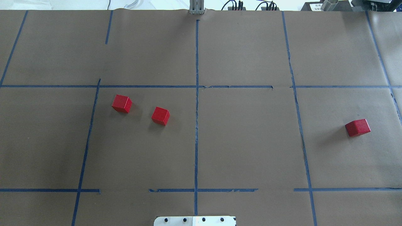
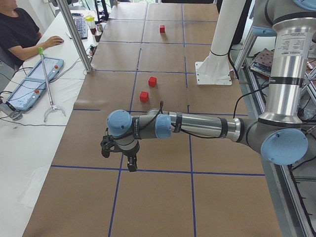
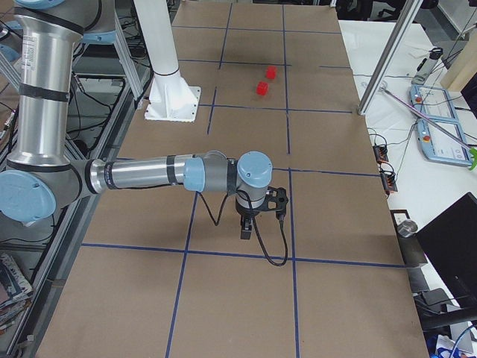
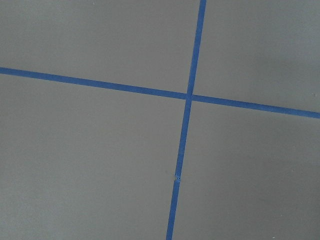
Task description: Form red blocks into L shape at center
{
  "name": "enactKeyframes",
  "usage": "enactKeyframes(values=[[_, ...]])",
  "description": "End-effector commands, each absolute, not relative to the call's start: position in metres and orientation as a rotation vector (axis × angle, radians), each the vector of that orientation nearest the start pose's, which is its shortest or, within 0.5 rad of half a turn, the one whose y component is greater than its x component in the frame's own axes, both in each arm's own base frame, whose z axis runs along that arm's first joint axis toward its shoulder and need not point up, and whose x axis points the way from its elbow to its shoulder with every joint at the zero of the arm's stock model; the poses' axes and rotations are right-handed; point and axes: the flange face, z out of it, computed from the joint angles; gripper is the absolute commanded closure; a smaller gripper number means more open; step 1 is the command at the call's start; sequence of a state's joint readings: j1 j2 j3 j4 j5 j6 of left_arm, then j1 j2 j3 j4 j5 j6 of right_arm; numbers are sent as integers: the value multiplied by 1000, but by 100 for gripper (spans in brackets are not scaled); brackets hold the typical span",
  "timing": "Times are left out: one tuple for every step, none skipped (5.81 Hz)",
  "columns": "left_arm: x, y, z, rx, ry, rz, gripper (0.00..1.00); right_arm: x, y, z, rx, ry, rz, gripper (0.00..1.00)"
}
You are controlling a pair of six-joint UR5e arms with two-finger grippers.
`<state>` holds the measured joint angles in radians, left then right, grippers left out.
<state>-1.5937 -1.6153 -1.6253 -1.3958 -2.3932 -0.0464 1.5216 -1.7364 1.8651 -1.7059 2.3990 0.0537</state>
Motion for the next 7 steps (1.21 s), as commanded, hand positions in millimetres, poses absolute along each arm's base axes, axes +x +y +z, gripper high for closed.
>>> enactKeyframes(values=[[-63,-498,623,-75,821,-74,0,39,-421,598,-47,-827,6,0],[-63,-497,621,-75,821,-76,0,39,-421,598,-49,-827,11,0],[-63,-497,618,-70,821,-77,0,39,-421,598,-52,-828,15,0],[-63,-496,621,-74,819,-74,0,39,-421,598,-51,-827,14,0],[-64,-492,620,-72,822,-81,0,39,-421,599,-51,-827,13,0],[-63,-485,621,-66,829,-71,0,38,-423,596,-43,-829,5,0],[-63,-488,615,-21,830,-51,0,38,-423,597,-51,-833,15,0]])
